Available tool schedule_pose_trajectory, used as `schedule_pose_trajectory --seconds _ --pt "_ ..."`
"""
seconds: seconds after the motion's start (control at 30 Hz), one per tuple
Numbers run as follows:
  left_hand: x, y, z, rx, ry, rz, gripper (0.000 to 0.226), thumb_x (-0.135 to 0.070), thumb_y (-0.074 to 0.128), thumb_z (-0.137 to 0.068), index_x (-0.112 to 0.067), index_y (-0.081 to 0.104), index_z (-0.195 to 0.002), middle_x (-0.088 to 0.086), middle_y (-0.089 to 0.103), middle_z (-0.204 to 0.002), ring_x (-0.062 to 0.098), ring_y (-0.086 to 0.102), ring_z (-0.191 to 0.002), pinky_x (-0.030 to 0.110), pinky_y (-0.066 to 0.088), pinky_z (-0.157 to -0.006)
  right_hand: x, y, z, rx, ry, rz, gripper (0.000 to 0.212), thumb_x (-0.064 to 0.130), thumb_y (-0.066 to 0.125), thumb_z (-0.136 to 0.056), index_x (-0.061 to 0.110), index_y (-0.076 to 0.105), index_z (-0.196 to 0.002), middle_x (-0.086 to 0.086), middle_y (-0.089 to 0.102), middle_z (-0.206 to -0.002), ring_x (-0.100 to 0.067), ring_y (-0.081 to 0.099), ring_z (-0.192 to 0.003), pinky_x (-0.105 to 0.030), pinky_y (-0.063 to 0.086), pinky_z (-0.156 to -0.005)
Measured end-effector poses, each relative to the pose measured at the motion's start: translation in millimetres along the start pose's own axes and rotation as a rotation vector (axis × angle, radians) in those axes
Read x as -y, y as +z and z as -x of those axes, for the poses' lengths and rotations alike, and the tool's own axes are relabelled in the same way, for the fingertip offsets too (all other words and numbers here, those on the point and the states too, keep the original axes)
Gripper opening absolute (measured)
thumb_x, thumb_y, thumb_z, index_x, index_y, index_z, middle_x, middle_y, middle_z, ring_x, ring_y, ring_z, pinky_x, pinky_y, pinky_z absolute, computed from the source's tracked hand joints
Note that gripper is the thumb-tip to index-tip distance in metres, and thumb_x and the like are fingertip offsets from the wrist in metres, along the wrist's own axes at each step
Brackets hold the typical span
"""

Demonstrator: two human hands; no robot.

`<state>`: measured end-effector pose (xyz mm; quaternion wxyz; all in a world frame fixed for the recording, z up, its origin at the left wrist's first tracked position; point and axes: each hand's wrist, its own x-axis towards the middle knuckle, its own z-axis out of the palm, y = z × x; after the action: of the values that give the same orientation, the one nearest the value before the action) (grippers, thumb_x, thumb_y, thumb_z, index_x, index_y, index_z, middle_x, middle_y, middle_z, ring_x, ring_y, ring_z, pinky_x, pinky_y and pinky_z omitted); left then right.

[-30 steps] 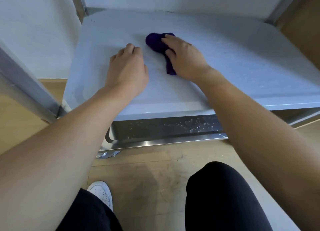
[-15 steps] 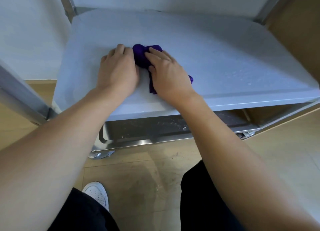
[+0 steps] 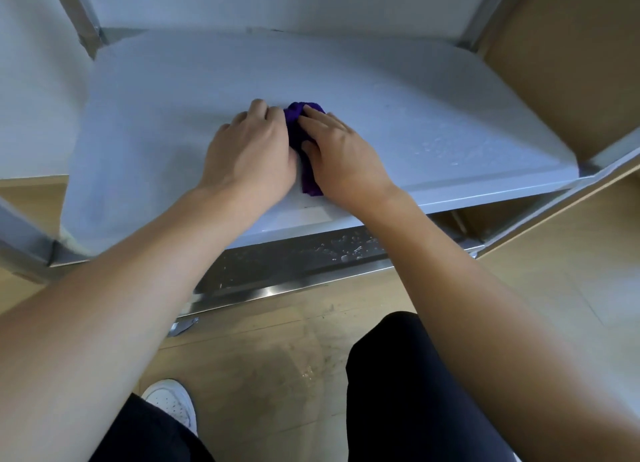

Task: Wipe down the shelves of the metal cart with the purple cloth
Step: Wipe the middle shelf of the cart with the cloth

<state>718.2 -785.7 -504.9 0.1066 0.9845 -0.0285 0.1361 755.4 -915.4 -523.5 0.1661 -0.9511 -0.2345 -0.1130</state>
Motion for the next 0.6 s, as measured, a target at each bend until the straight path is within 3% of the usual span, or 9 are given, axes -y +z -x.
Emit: schedule_pose_trajectory --seconds 0.07,0.2,0.3,0.4,0.6 --pt "-13 4 3 0.018 0.03 0.026 0.034 -0.017 0.042 -0.095 0.0 0.049 -0.124 0.018 0.048 -0.126 0.039 0.054 -0.107 0.042 0.038 -0.078 -14 -2 4 -0.002 0.007 0.016 0.028 0.011 0.04 -0.097 0.012 0.059 -0.117 0.003 0.055 -0.132 -0.02 0.048 -0.114 -0.026 0.043 -0.082" --pt "-33 15 3 0.051 0.092 0.063 0.04 -0.013 0.044 -0.093 -0.001 0.046 -0.131 0.018 0.049 -0.129 0.04 0.054 -0.109 0.045 0.042 -0.084 -48 -10 14 0.009 0.064 0.023 0.034 0.015 0.041 -0.098 0.018 0.056 -0.128 0.003 0.049 -0.143 -0.022 0.047 -0.127 -0.031 0.042 -0.094" --pt "-48 25 1 0.057 0.131 0.078 0.034 -0.015 0.043 -0.094 -0.001 0.05 -0.124 0.017 0.051 -0.126 0.039 0.053 -0.109 0.043 0.041 -0.081 -75 -25 21 0.026 0.144 0.049 0.04 0.016 0.041 -0.099 0.021 0.049 -0.139 0.003 0.04 -0.151 -0.021 0.04 -0.135 -0.028 0.035 -0.103" --pt "-56 36 -1 0.068 0.152 0.089 0.036 -0.018 0.042 -0.095 0.001 0.053 -0.124 0.016 0.049 -0.129 0.037 0.048 -0.115 0.045 0.041 -0.094 -110 -45 28 0.039 0.259 0.088 0.043 0.017 0.041 -0.1 0.02 0.045 -0.143 0.002 0.036 -0.153 -0.022 0.037 -0.138 -0.03 0.03 -0.109" --pt "-57 42 1 0.056 0.14 0.12 0.038 -0.018 0.042 -0.095 0.002 0.055 -0.124 0.015 0.048 -0.131 0.036 0.046 -0.118 0.045 0.039 -0.099 -151 -60 36 -0.017 0.445 0.152 0.041 0.018 0.038 -0.1 0.019 0.047 -0.14 0.001 0.04 -0.151 -0.028 0.041 -0.134 -0.034 0.036 -0.103"
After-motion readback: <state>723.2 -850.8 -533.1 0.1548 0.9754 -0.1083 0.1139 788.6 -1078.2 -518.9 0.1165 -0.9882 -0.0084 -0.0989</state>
